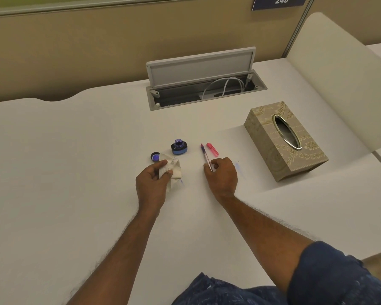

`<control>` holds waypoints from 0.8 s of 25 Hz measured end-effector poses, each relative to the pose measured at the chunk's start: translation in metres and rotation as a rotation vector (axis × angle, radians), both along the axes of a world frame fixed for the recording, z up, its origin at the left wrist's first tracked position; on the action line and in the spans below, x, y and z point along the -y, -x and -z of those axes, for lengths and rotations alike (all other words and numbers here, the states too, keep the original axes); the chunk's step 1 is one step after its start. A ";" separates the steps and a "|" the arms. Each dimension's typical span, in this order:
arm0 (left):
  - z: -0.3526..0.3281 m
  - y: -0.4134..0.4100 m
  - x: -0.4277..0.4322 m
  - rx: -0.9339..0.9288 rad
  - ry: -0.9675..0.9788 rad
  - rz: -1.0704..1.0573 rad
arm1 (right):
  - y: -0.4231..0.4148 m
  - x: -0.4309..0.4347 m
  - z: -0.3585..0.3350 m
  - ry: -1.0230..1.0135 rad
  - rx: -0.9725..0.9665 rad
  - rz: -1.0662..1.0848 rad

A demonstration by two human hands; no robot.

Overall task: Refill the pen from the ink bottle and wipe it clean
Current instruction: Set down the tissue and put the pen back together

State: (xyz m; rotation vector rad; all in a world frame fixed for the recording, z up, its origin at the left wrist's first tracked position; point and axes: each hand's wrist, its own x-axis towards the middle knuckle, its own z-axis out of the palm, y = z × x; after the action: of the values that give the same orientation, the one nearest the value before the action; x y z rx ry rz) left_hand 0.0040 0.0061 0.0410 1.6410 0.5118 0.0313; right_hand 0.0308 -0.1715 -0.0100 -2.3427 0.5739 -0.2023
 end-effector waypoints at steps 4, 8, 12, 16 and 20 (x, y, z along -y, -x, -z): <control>-0.001 0.001 0.001 -0.002 0.005 0.000 | 0.000 0.000 0.001 -0.004 0.001 -0.006; -0.004 0.002 0.003 0.011 0.005 -0.001 | 0.001 0.001 -0.002 -0.034 -0.028 -0.016; -0.008 0.004 0.006 0.030 0.014 0.012 | 0.009 0.002 -0.012 -0.165 0.204 0.010; -0.012 0.007 0.014 0.041 0.032 0.015 | 0.036 0.009 -0.031 -0.323 0.376 -0.277; -0.013 0.014 0.027 -0.003 0.064 0.063 | 0.063 0.014 -0.048 -0.390 0.278 -0.577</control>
State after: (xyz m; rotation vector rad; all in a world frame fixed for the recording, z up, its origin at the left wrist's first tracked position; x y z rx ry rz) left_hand -0.0095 -0.0213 0.0543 1.5938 0.4585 -0.0342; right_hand -0.0319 -0.1859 0.0383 -1.9559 -0.1940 -0.1281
